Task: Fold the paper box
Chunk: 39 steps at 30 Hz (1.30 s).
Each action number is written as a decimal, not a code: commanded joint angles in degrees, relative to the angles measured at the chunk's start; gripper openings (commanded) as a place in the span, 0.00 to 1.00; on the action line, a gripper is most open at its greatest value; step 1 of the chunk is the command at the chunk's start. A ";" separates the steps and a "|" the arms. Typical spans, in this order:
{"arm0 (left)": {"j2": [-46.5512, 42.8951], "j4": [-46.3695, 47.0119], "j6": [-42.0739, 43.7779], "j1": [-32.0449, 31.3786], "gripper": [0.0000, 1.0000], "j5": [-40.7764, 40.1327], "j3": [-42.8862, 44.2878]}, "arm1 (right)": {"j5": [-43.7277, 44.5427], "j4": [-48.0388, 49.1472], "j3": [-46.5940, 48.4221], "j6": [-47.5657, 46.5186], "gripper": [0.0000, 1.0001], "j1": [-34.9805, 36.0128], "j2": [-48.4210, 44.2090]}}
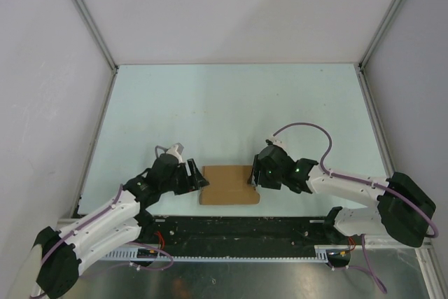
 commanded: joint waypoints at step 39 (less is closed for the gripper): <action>0.31 0.01 6.30 -0.40 0.68 -3.34 -0.32 | 7.31 2.26 -0.74 -4.52 0.63 0.75 -1.74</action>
